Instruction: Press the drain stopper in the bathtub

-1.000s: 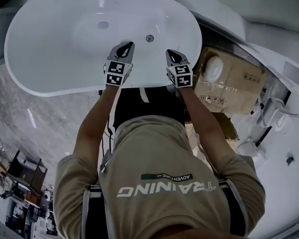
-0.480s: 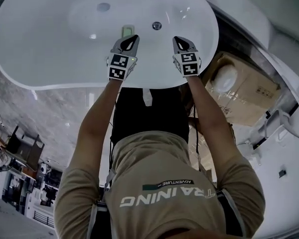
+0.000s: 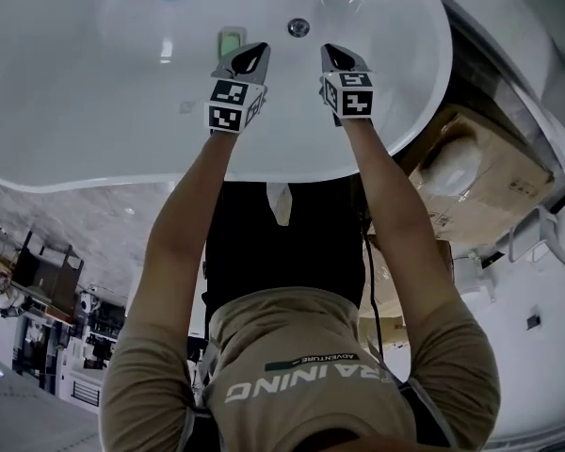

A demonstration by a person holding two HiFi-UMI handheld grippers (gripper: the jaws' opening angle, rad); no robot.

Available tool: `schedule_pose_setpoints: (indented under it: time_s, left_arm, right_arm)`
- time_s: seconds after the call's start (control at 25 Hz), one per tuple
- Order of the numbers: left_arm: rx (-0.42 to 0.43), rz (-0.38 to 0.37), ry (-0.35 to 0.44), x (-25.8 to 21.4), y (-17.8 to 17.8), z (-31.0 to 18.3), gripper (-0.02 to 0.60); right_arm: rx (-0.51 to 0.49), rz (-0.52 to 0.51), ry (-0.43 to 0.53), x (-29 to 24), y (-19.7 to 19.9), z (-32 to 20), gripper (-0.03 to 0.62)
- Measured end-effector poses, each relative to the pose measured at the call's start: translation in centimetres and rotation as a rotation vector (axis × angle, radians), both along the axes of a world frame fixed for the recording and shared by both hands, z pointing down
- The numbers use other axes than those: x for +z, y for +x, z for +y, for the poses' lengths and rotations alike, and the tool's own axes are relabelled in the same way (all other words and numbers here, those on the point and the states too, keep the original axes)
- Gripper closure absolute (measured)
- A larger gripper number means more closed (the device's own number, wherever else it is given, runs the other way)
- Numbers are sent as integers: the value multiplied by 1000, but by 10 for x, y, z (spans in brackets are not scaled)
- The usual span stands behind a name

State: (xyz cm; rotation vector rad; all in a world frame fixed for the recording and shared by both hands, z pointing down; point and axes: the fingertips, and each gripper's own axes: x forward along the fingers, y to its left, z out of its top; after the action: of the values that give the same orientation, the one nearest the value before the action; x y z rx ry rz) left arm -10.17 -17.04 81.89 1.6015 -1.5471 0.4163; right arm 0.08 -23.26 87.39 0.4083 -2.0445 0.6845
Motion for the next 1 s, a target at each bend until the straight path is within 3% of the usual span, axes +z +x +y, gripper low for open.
schedule_pose_setpoints:
  time_s: [0.36,0.6,1.0]
  left_arm:
    - [51,38,-46,98,-1,3,580]
    - [48,65,-79,159,-9,15,580]
    - [85,103,-143,217,-17,20,580]
  right_arm:
    - [-106,62,-27,100,-22,28,586]
    - [-266,125,-26,168,-34,50,585]
    - [-243,162,-44,231,-50,56,586]
